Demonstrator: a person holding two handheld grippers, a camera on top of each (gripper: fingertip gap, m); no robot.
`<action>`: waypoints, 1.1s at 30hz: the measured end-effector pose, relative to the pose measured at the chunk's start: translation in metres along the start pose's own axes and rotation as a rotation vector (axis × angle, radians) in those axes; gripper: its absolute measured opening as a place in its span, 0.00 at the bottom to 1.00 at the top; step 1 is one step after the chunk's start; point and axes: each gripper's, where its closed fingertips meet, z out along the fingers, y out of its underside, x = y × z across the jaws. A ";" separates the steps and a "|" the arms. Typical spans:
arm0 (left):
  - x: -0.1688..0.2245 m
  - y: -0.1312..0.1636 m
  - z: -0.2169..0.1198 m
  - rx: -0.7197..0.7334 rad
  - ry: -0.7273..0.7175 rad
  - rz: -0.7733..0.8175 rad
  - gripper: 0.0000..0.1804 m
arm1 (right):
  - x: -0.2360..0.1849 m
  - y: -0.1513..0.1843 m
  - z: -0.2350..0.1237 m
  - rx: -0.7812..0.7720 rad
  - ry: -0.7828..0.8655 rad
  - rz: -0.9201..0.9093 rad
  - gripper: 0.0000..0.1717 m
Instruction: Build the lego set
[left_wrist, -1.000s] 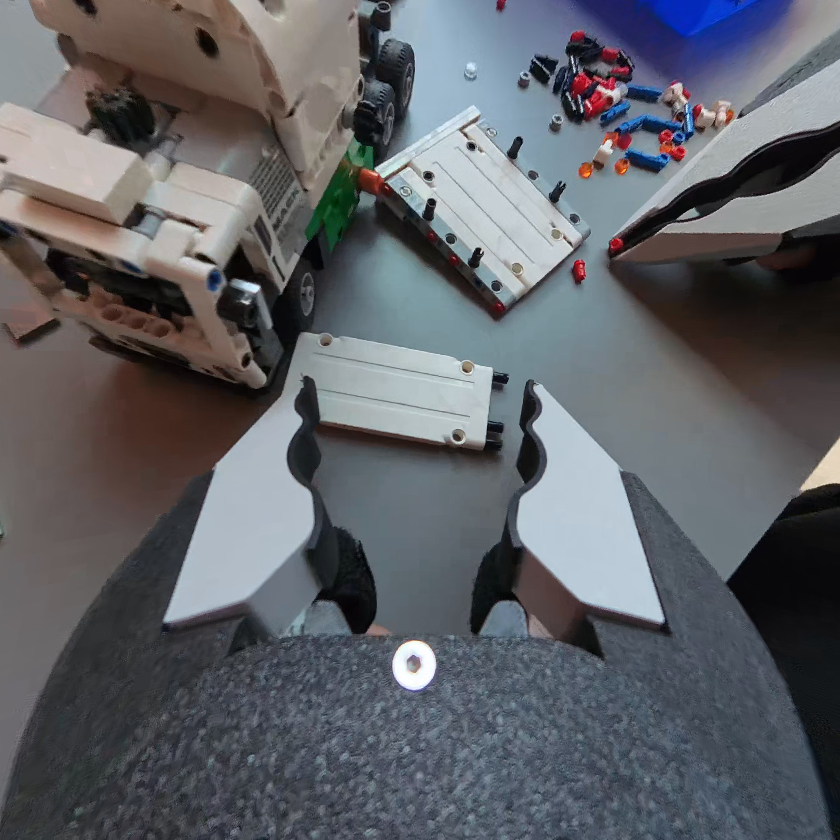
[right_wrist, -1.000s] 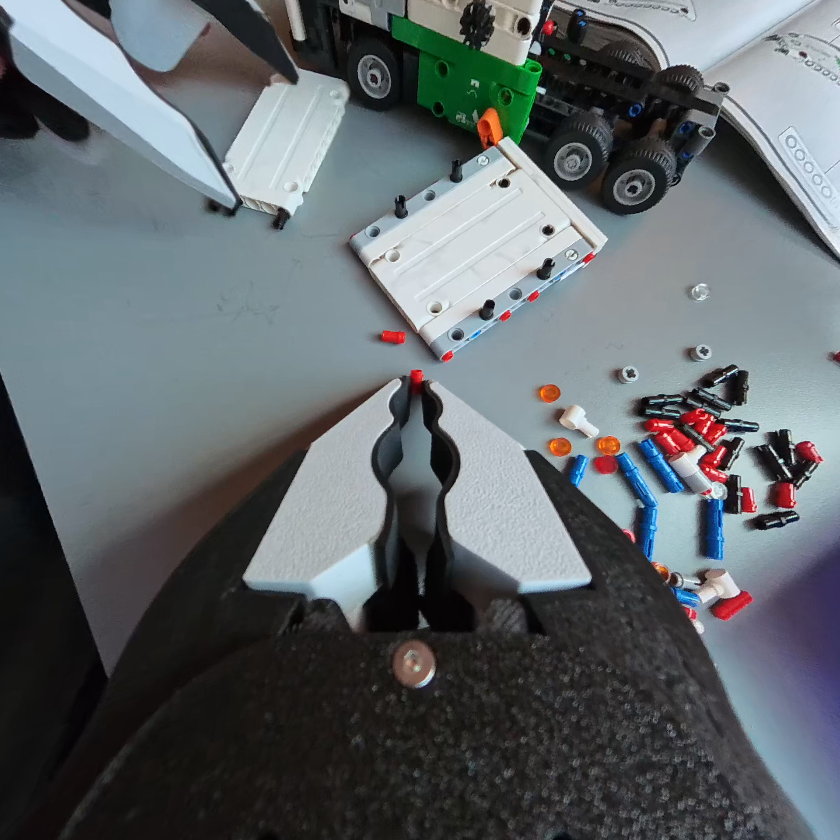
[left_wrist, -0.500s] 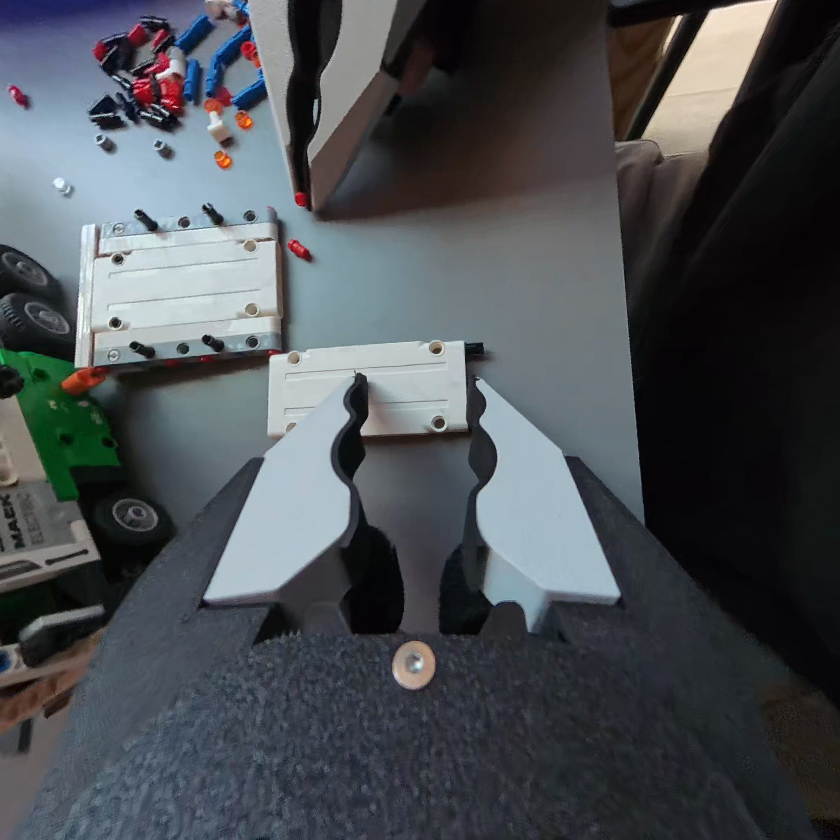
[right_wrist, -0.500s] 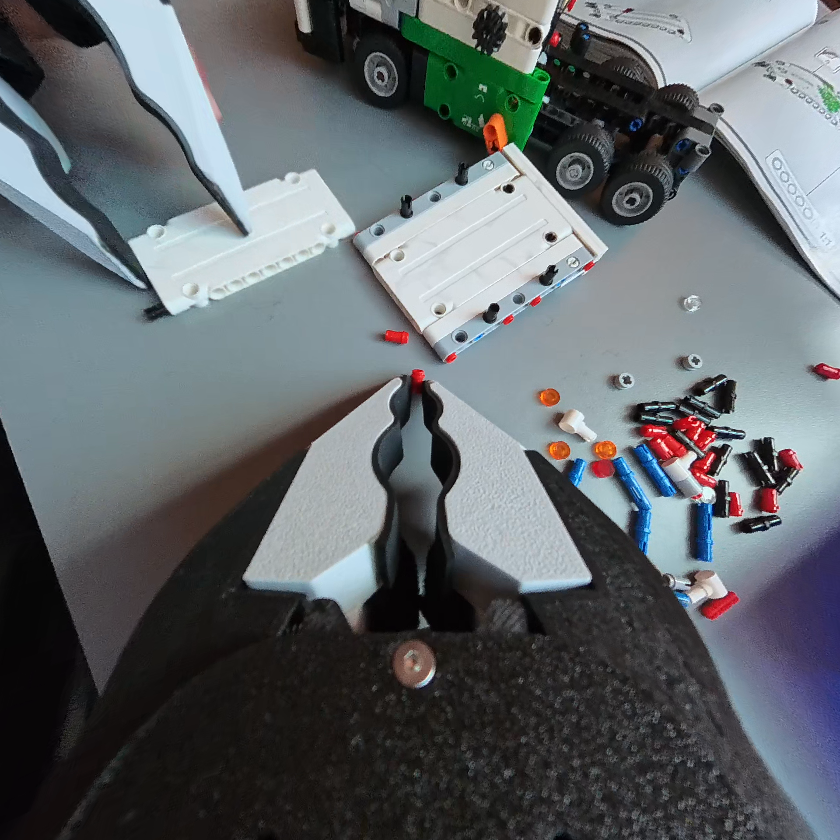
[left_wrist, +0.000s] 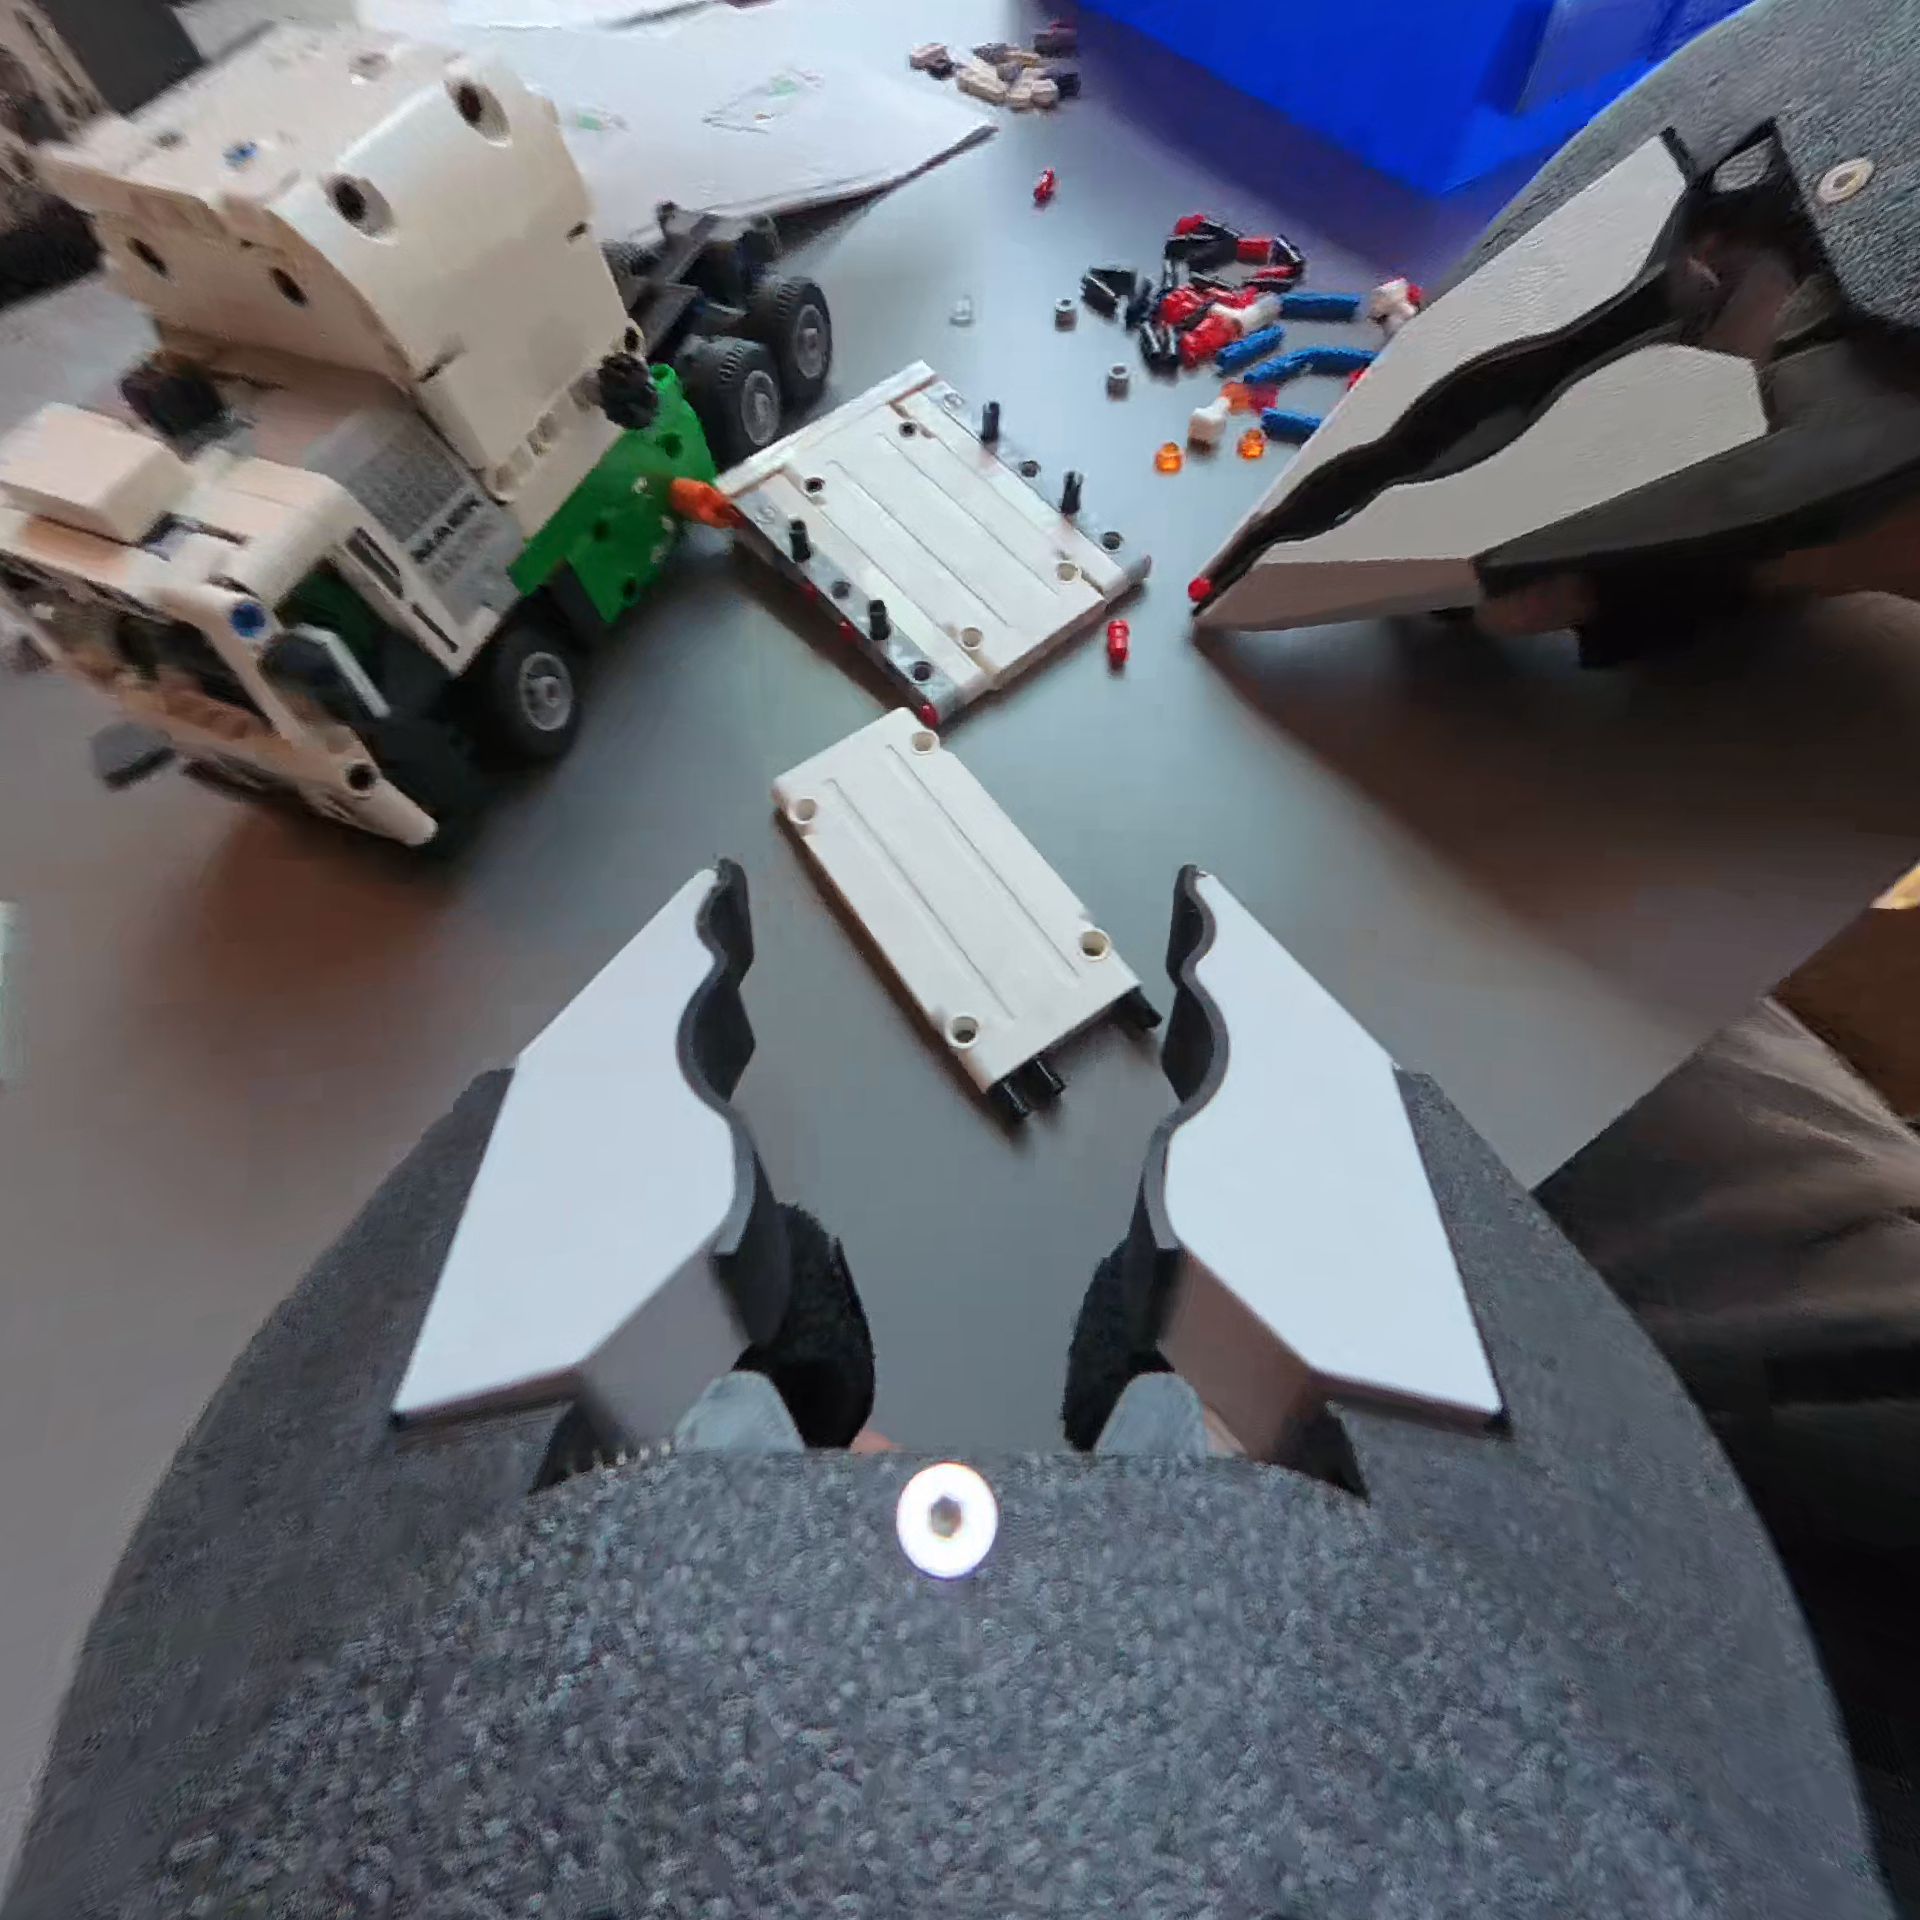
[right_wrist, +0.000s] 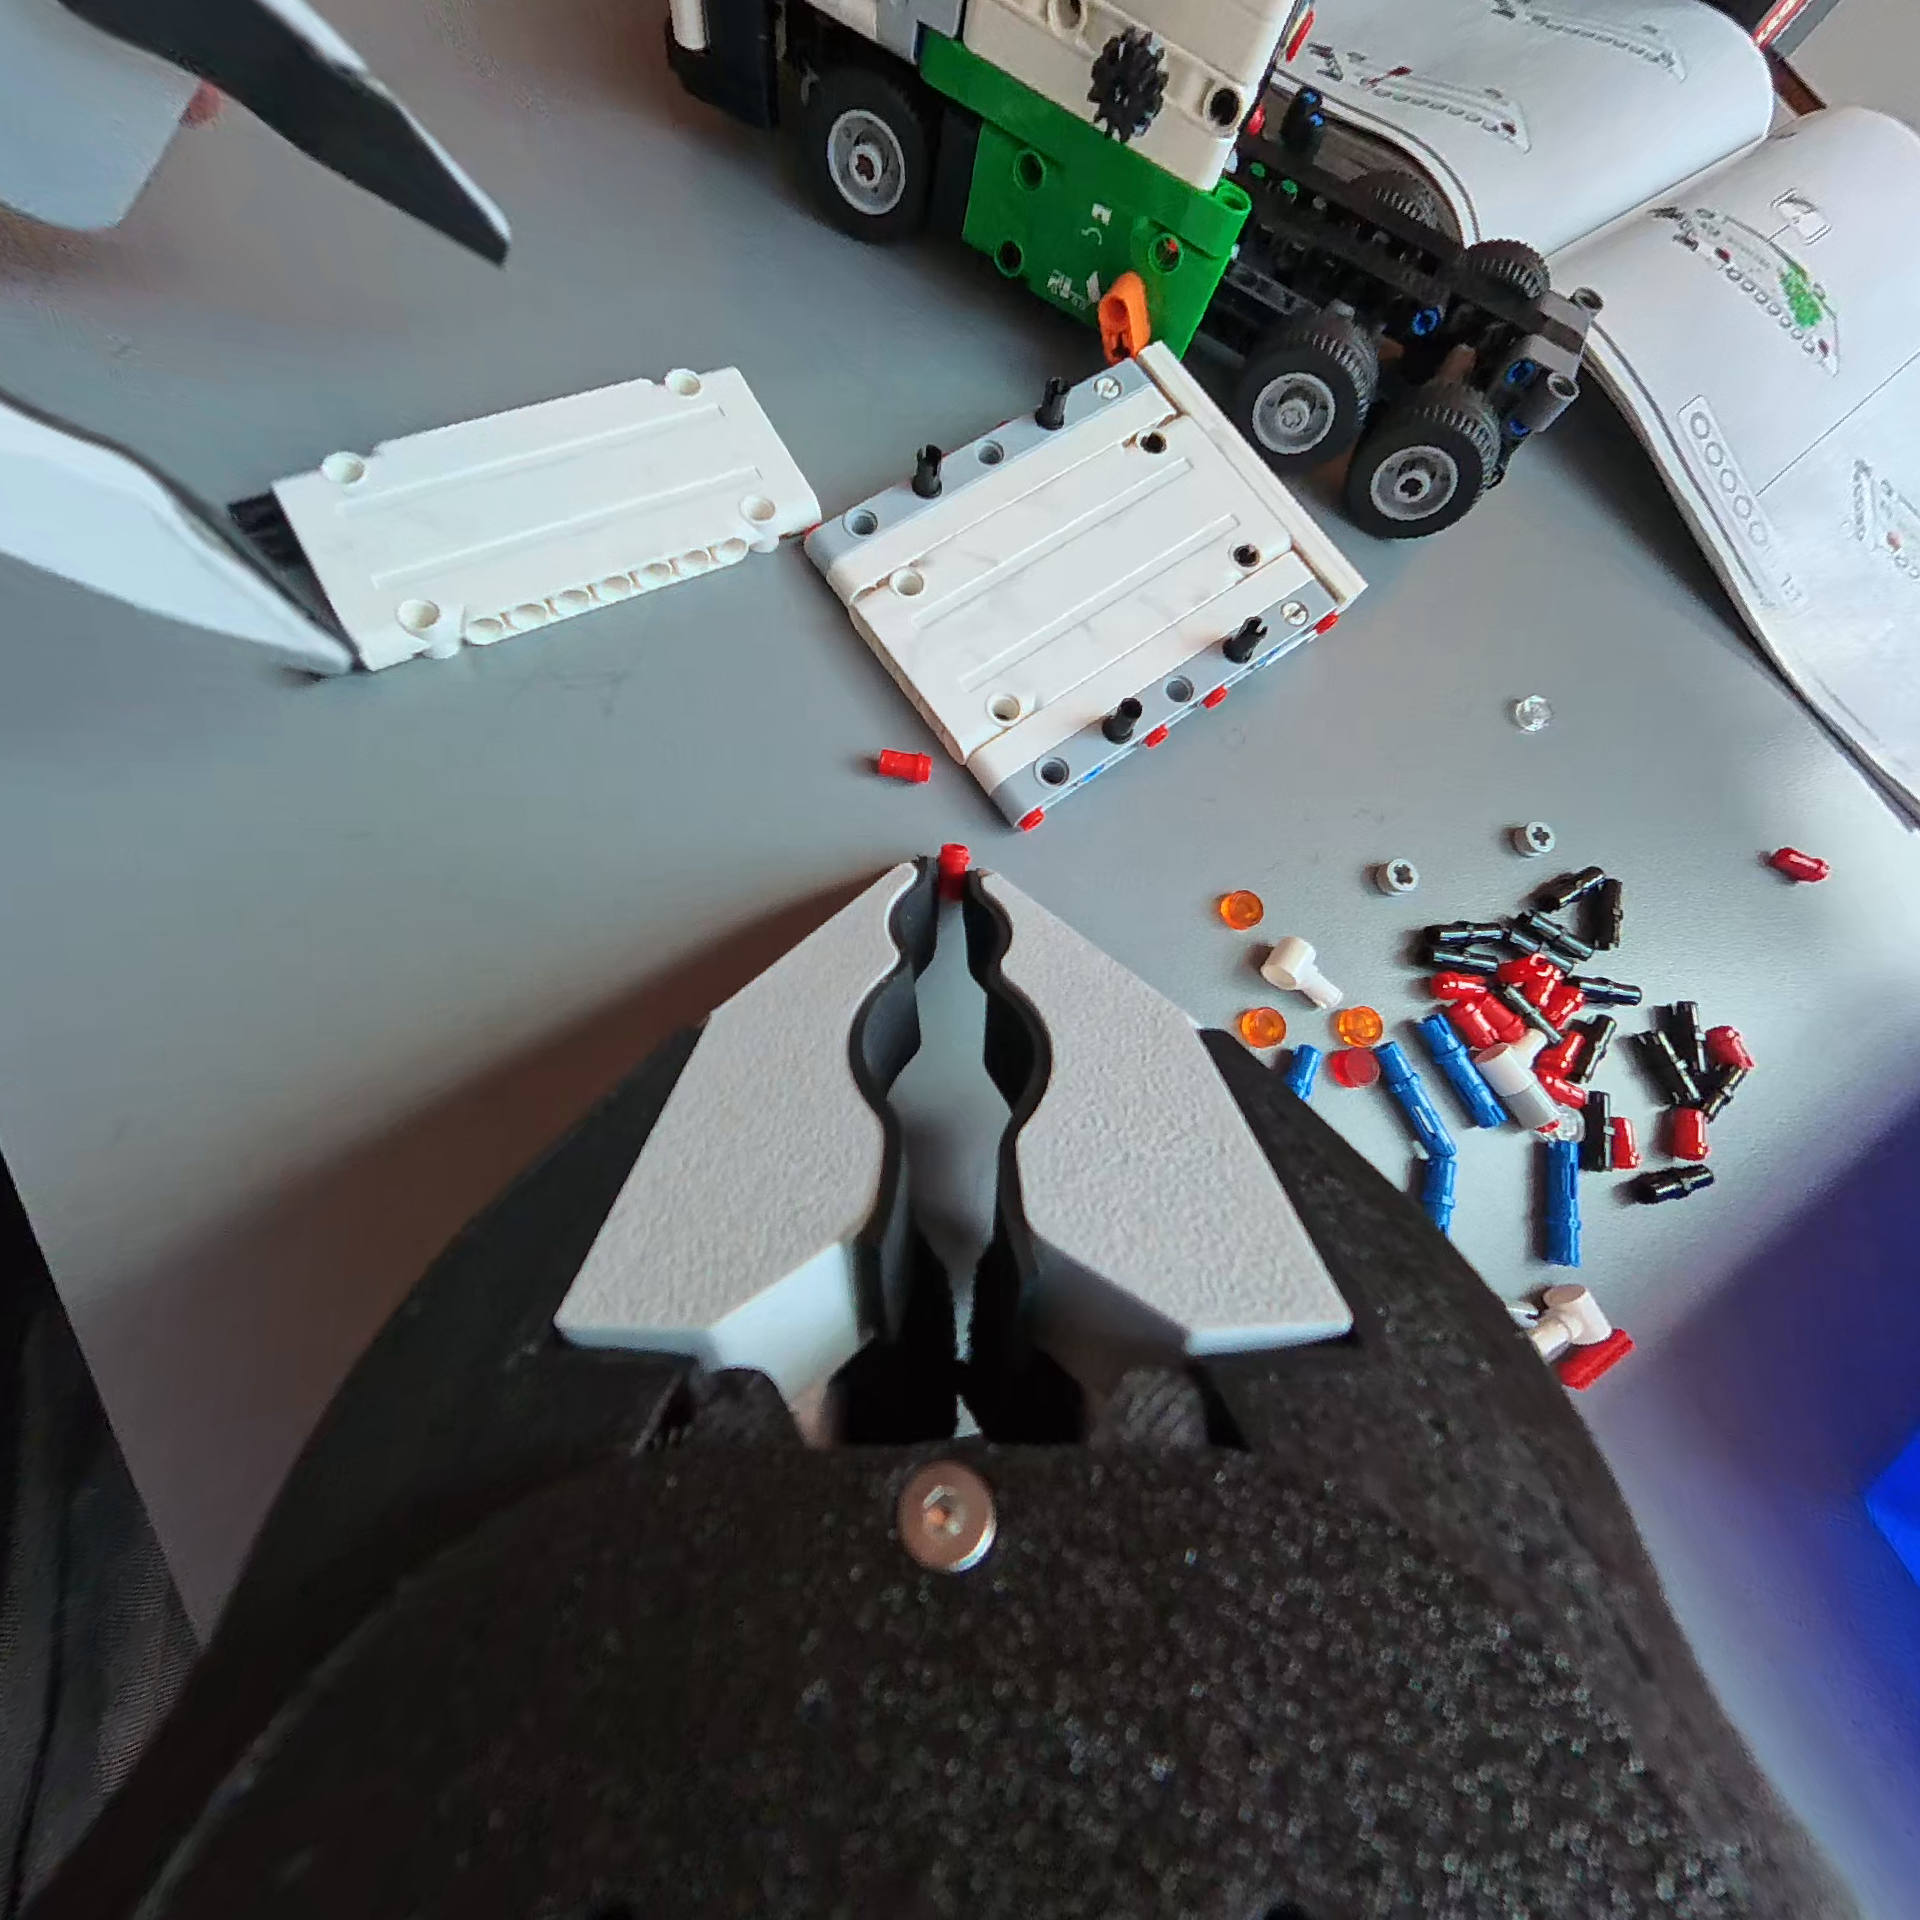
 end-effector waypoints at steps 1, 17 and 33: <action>-0.004 -0.001 -0.002 0.010 -0.060 0.033 0.38 | 0.000 0.000 0.000 0.000 -0.004 0.005 0.02; -0.030 0.020 -0.014 -0.100 0.002 0.179 0.27 | -0.005 -0.005 0.004 0.004 -0.142 0.083 0.05; -0.019 0.014 -0.019 0.007 0.068 0.199 0.23 | -0.011 -0.006 -0.001 0.035 -0.084 -0.064 0.07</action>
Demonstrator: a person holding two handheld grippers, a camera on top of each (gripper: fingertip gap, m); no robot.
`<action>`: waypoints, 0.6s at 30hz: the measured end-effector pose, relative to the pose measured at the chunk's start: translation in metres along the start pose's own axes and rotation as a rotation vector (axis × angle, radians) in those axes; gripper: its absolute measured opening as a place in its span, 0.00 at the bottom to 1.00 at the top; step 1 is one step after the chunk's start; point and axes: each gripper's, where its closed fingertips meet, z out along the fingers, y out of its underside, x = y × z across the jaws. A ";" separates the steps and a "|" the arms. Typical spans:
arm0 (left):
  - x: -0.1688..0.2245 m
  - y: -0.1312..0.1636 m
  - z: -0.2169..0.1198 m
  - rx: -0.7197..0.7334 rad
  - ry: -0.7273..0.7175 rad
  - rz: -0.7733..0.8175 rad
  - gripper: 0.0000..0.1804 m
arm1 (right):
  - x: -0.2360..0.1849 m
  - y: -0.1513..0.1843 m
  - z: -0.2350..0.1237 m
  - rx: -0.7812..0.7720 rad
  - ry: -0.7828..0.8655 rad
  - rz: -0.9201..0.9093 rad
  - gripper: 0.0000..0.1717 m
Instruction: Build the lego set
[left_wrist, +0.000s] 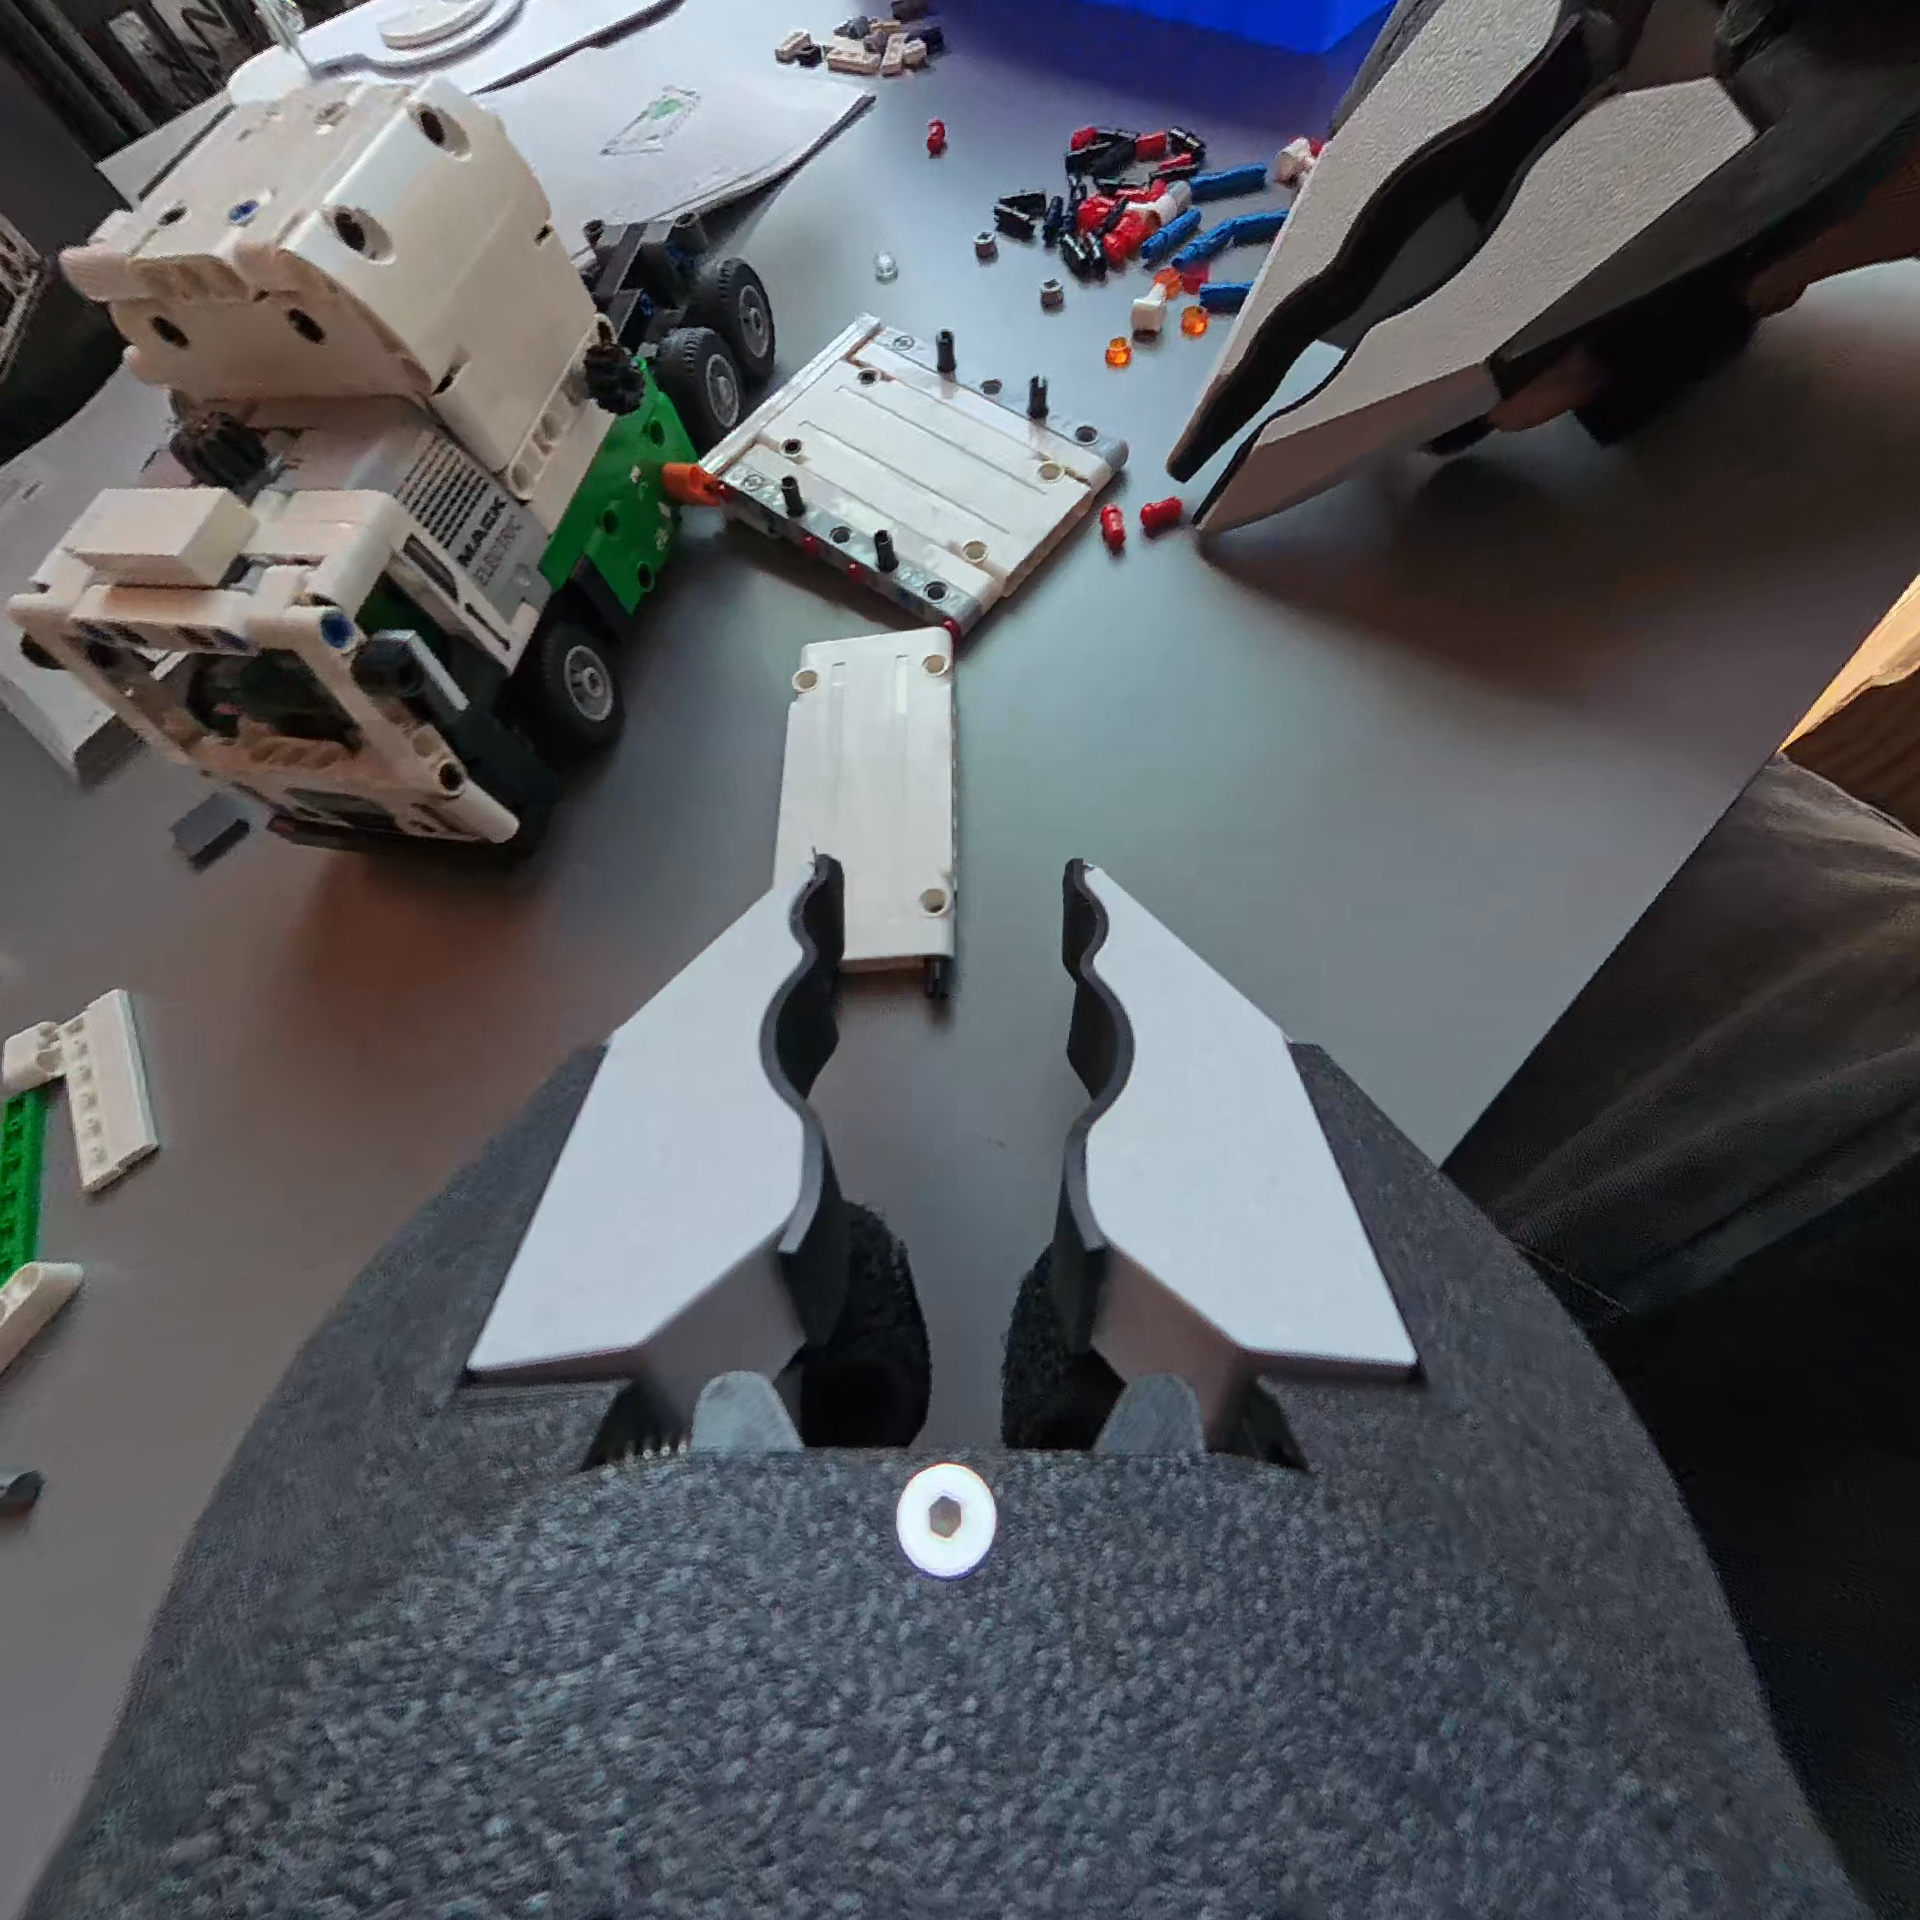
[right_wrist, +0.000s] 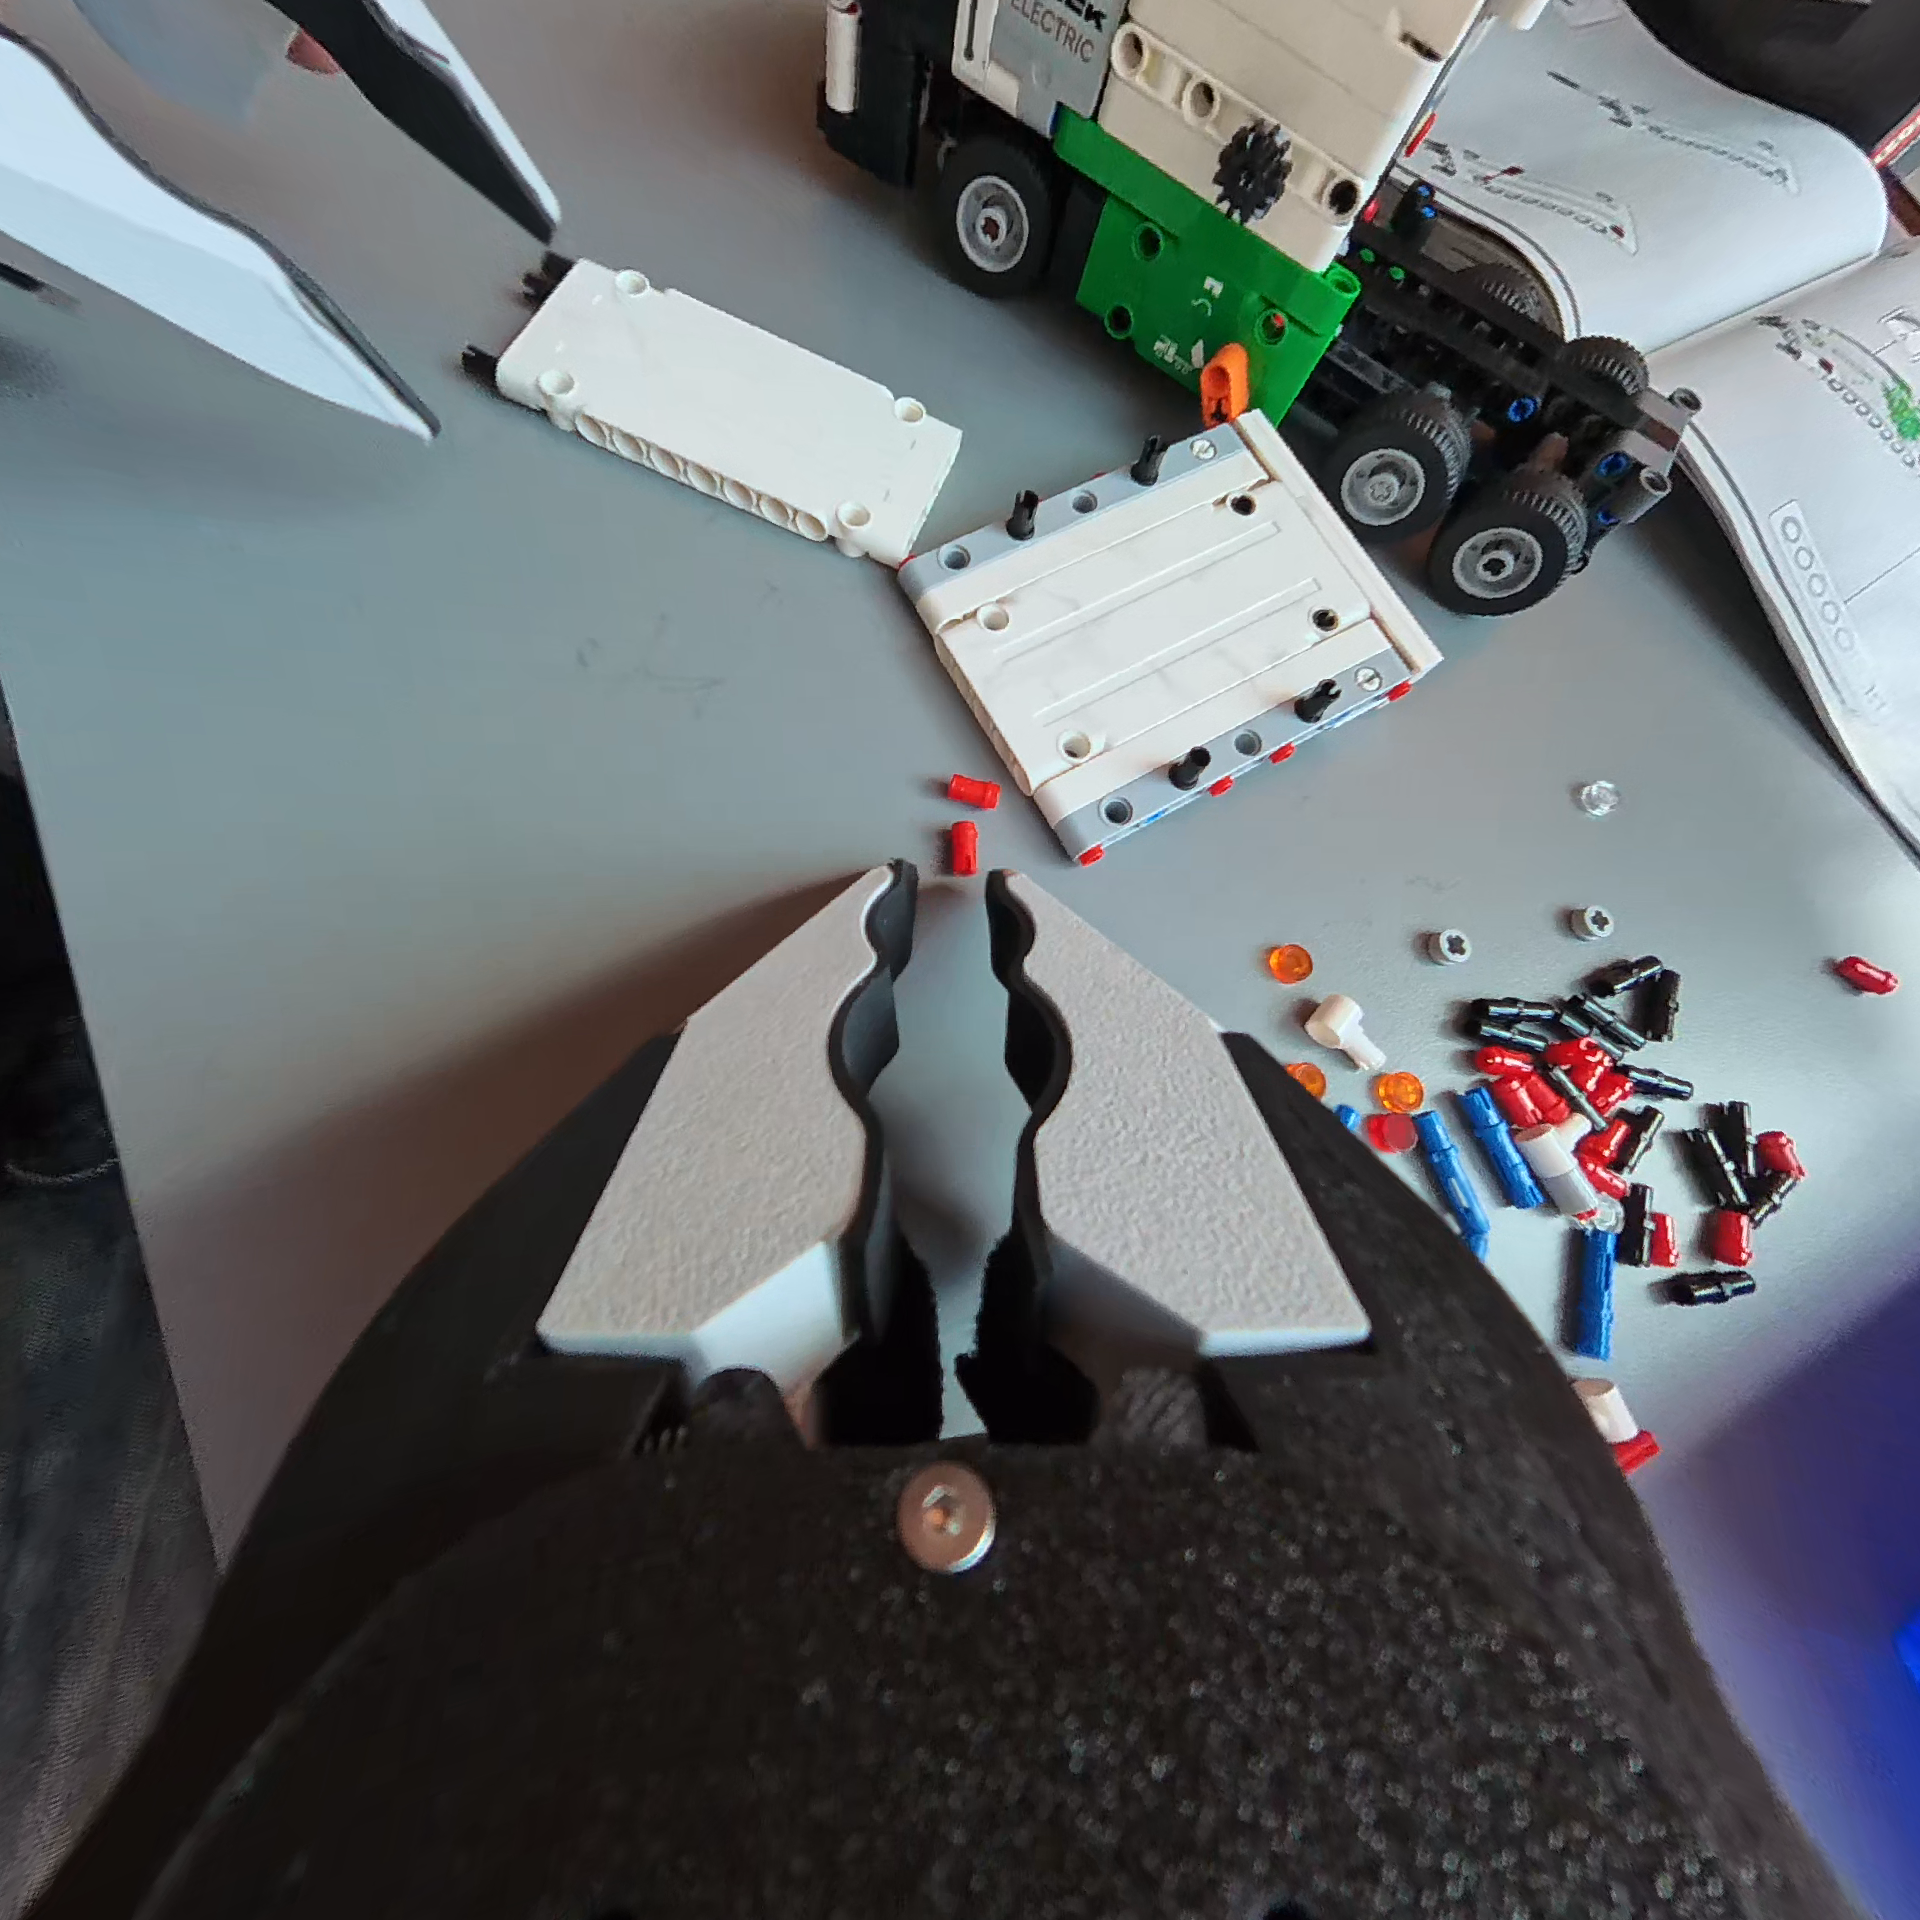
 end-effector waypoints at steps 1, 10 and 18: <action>-0.003 0.001 -0.002 0.005 -0.005 -0.004 0.23 | 0.001 0.000 0.001 -0.002 0.002 0.003 0.07; 0.004 -0.003 -0.010 0.063 0.054 0.019 0.21 | 0.002 -0.004 0.010 -0.018 -0.077 0.089 0.02; 0.000 -0.045 -0.025 0.320 -0.212 0.111 0.23 | -0.050 -0.118 -0.022 0.547 -0.683 0.833 0.02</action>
